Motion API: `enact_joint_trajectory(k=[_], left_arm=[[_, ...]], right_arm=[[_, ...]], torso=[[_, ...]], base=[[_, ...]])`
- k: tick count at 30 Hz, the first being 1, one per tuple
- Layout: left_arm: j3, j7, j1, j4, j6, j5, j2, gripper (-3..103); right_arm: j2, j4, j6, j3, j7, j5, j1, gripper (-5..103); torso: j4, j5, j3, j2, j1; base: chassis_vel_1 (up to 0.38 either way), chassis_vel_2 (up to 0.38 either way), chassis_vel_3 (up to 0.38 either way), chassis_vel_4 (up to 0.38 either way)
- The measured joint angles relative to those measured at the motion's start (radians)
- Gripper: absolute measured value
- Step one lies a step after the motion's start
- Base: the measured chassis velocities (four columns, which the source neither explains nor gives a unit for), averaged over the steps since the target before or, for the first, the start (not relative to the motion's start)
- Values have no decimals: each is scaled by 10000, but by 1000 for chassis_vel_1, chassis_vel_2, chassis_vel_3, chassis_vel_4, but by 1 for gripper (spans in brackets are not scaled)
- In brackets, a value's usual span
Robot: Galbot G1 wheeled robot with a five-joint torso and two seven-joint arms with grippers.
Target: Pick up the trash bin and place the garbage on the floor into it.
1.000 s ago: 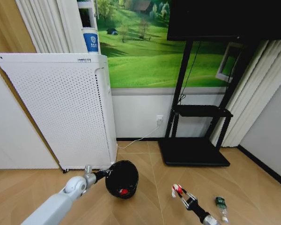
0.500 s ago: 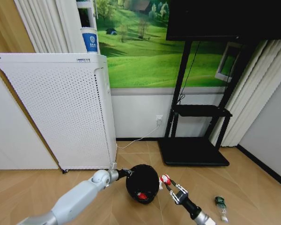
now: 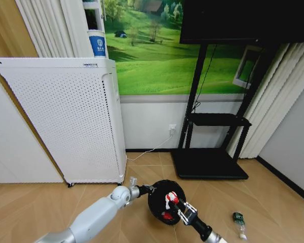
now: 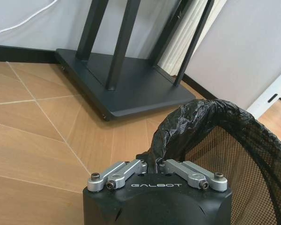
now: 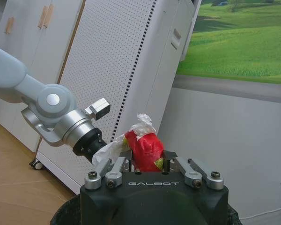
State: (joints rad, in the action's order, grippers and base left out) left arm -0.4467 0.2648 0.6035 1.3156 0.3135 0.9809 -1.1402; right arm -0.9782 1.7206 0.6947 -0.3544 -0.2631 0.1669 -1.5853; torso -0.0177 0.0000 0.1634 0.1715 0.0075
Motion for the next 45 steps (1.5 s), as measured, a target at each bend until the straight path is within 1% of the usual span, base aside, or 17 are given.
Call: enact_joint_trajectory(k=[2,4,5,6,9,10,11,12,13,16,17,18,23,33,38,40,45], left_arm=[[-4,-62,77,112,2,0,34,4],[21,-81,115,155,1,0,35,4],[114,-116,212,242,3,1,35,4],[184,-136,269,286,4,1,38,4],[303,-150,358,361,5,26,89,4],[303,-150,358,361,5,26,89,4],[349,-151,388,373,6,30,138,4],[349,-151,388,373,6,30,138,4],[423,-155,402,383,7,34,165,4],[709,-320,383,431,6,257,211,4],[709,-320,383,431,6,257,211,4],[963,-426,297,431,1,349,299,4],[1804,-714,129,377,-6,550,832,4],[2676,-935,832,1089,69,506,1755,4],[3096,-952,1319,1346,80,391,1872,4],[3169,-954,1402,1366,82,366,1873,4],[3447,-953,1667,1502,82,325,1814,4]], right_arm=[[-36,-9,-27,-54,0,57,-6,44],[-52,-36,-31,-64,0,82,-7,44],[-88,-134,-32,-87,0,108,-17,56],[-107,-188,-30,-109,0,109,-27,56],[-125,-213,-10,-146,8,116,-52,66],[-125,-213,-10,-146,8,116,-52,66],[-139,-220,21,-154,18,110,-63,77],[-139,-220,21,-154,18,110,-63,77],[-159,-217,28,-164,45,108,-63,83],[-307,-268,122,-314,402,283,-22,93],[-307,-268,122,-314,402,283,-22,93],[-374,-414,208,-511,598,403,-13,99],[-375,-754,561,-1219,784,1005,-221,100],[-459,-936,924,-1309,786,1185,-295,100],[-449,-970,1025,-1300,778,1162,-365,100],[-444,-971,1028,-1298,775,1142,-389,100],[-451,-977,1024,-1296,907,885,-340,100]], torso=[[3,1,-1,0,0],[4,0,-1,0,0],[3,0,0,0,0],[2,0,0,0,0],[0,0,-1,0,0],[0,0,-1,0,0],[1,-1,0,0,0],[1,-1,0,0,0],[2,0,0,0,0],[1,-2,0,0,0],[1,-2,0,0,0],[-1,-2,0,0,0],[1,-4,0,0,0],[7,-2,0,0,-1],[-2,-6,0,-1,-1],[-2,6,-2,0,-3],[-1,-2,-2,1,-3]], base=[[0,0,0,0],[0,0,0,0],[0,0,0,0],[0,0,0,0],[0,0,0,0],[0,0,0,0],[0,0,0,0],[0,0,0,0],[0,0,0,0],[0,0,0,0],[0,0,0,0],[0,0,0,0],[0,0,0,0],[-13,-48,12,60],[-70,-258,55,241],[-98,-298,90,276],[-151,-300,158,304]])
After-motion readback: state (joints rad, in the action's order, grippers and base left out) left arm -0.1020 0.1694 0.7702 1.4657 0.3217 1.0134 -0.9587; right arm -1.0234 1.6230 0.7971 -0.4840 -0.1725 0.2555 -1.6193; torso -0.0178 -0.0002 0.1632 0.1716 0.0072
